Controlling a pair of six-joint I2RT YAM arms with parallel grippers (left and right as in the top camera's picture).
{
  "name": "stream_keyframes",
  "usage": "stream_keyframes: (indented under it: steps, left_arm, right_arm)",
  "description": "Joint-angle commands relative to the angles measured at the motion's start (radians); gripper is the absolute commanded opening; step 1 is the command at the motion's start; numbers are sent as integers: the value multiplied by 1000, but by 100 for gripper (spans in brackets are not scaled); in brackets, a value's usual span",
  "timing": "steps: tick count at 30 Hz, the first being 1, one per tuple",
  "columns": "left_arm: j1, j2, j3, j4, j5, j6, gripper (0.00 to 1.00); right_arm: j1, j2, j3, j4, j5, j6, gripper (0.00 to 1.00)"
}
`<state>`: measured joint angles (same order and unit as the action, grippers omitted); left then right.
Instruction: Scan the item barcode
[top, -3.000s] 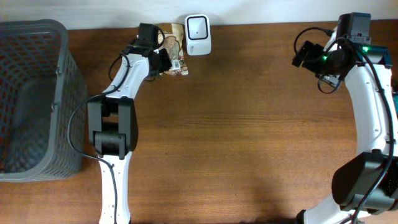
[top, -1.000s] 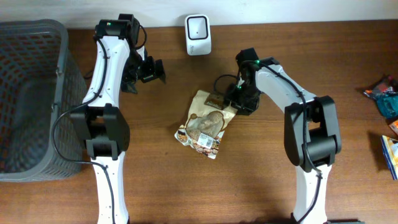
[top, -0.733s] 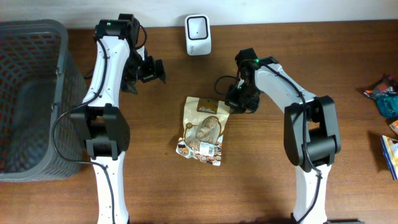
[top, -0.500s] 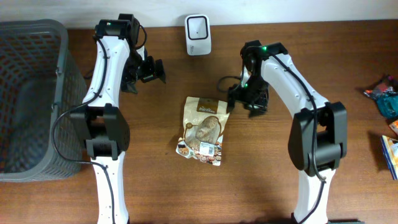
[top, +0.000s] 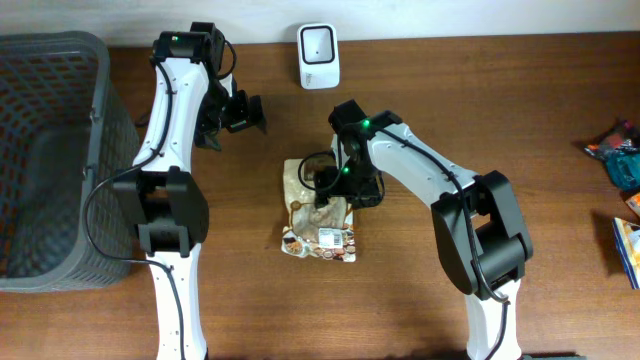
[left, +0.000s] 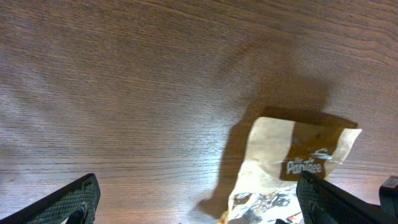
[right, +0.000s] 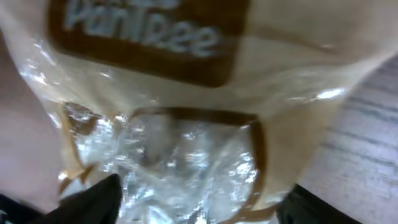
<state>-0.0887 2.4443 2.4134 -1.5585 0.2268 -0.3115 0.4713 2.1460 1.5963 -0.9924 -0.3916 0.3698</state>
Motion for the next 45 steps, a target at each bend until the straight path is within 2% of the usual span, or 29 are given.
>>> stream_keyframes:
  steps: [1,2,3,5,6,10,13,18,21,23,24,26,27,28,30,32,35,36,40,43,45]
  left_arm:
    - [-1,-2,3,-2,-14,-10,99]
    - [-1,-3,3,-2,-14,-10,99]
    - [-1,-3,3,-2,-14,-10,99]
    - [0,-3,3,-2,-14,-10,99]
    - [0,-3,3,-2,-14,-10,99]
    - [0,-2,3,-2,-14,-10,99]
    - [0,-2,3,-1,-14,-10,99]
    - [0,-3,3,-2,-14,-10,99]
    - [-2,-2,3,-2,-14,-10,99]
    - [-3,-2,3,-2,-14,-10,99]
    - [-2,-2,3,-2,-14,-10,99]
    - [-2,-3,3,-1,-14,-10,99]
    - [-2,-2,3,-2,-14,-10,99]
    - [-2,-2,3,-1,-14,-10,99]
    - [-3,-2,3,-1,-14,-10,99]
    - [-2,-2,3,-2,-14,-10,99]
    - [-2,-2,3,-2,-14,-10,99]
    - [-2,-2,3,-2,-14,-10,99]
    - [-2,-3,3,-2,-14,-10,99]
    - [-2,-3,3,-2,-14,-10,99]
    - [-2,-2,3,-2,-14,-10,99]
  right_arm:
    - [1,0,-42,44,16,60,50]
    - [1,0,-42,46,37,80,38]
    - [0,0,-42,49,36,82,33]
    - [-1,0,-42,47,36,84,7]
    - [-1,-3,-37,45,37,84,4]
    - [-9,-8,40,-6,43,80,4]
    - [-27,-42,164,-140,238,80,4]
    - [-27,-193,330,-346,712,81,4]
    - [-27,-251,345,-401,866,81,4]
    - [-27,-253,343,-418,819,80,4]
    - [-27,-245,335,-418,719,80,6]
    - [-25,-210,296,-390,363,-43,31]
    - [-21,-200,275,-367,276,-70,45]
    - [-8,-180,234,-321,206,-85,61]
    - [31,-147,177,-266,220,-84,75]
    - [112,-114,155,-241,333,6,78]
    - [253,-114,155,-237,587,-18,80]
    - [318,-114,155,-230,599,-67,82]
    - [480,-100,151,-202,674,-78,88]
    - [558,-61,110,-165,810,-78,93]
    - [568,-34,62,-118,831,-78,93]
